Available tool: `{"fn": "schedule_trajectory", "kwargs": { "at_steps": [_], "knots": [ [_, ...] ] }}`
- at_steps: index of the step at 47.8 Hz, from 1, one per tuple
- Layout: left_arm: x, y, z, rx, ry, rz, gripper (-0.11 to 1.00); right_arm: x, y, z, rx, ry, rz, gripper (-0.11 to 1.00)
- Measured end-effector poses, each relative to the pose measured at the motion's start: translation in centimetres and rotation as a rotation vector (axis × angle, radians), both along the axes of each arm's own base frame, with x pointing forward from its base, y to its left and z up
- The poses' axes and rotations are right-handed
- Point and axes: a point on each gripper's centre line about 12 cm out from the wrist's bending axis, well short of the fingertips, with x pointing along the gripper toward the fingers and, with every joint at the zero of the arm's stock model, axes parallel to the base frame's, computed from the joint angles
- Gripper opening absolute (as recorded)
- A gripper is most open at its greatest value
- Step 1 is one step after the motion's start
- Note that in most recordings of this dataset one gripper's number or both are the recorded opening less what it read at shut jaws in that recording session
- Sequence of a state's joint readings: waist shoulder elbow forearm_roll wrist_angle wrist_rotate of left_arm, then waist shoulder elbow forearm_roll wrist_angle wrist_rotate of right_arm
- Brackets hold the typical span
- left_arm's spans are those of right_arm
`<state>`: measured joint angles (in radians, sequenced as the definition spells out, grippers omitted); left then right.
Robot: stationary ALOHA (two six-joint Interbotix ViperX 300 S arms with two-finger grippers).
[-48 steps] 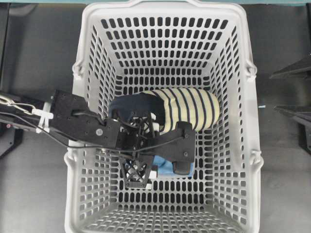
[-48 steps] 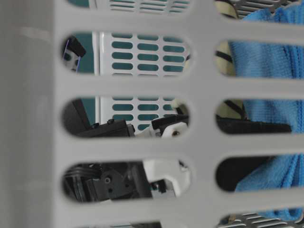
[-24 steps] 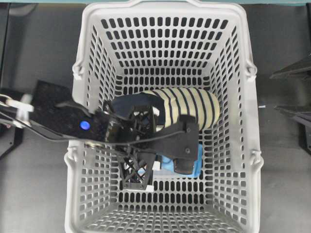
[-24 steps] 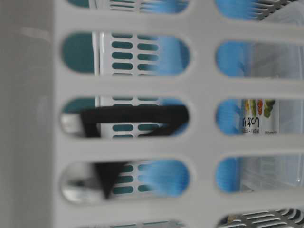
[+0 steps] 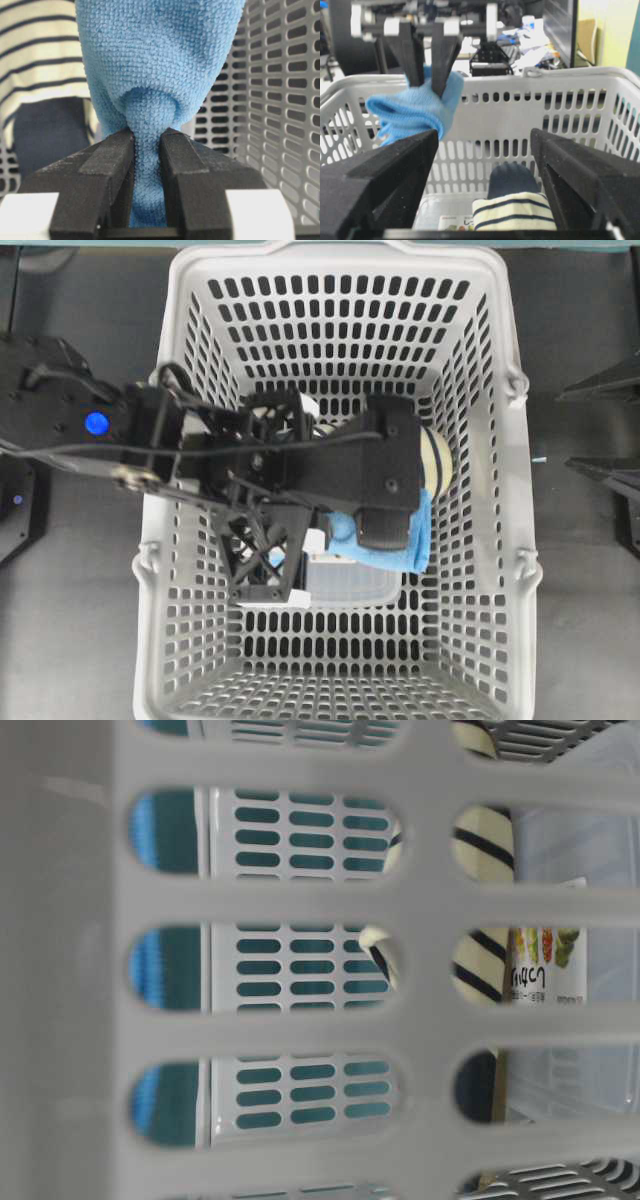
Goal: Pick up the blue cloth from the shopping basket with the left arm.
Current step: 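Lift the blue cloth upward out of the basket with the left gripper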
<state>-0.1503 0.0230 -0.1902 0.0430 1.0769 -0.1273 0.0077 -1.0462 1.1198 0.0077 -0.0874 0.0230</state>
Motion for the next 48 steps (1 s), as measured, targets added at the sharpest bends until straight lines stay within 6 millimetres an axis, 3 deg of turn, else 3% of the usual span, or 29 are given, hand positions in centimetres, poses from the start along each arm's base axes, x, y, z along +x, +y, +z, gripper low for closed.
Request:
{"fn": "schedule_trajectory", "kwargs": {
  "at_steps": [22,33,48],
  "knots": [
    [-0.1,0.5,0.2,-0.003,0.0,0.013,0.13,0.0,0.0,0.0,0.0,-0.005,0.001,0.73],
    [-2.1,0.8,2.1,-0.011,-0.044,0.016,0.13,-0.1,0.0,0.1,0.0,-0.009,0.001,0.73],
    [-3.3,0.9,1.7,-0.018,-0.069,0.017,0.13,-0.1,0.0,0.2,0.0,-0.012,0.001,0.73]
  ]
}}
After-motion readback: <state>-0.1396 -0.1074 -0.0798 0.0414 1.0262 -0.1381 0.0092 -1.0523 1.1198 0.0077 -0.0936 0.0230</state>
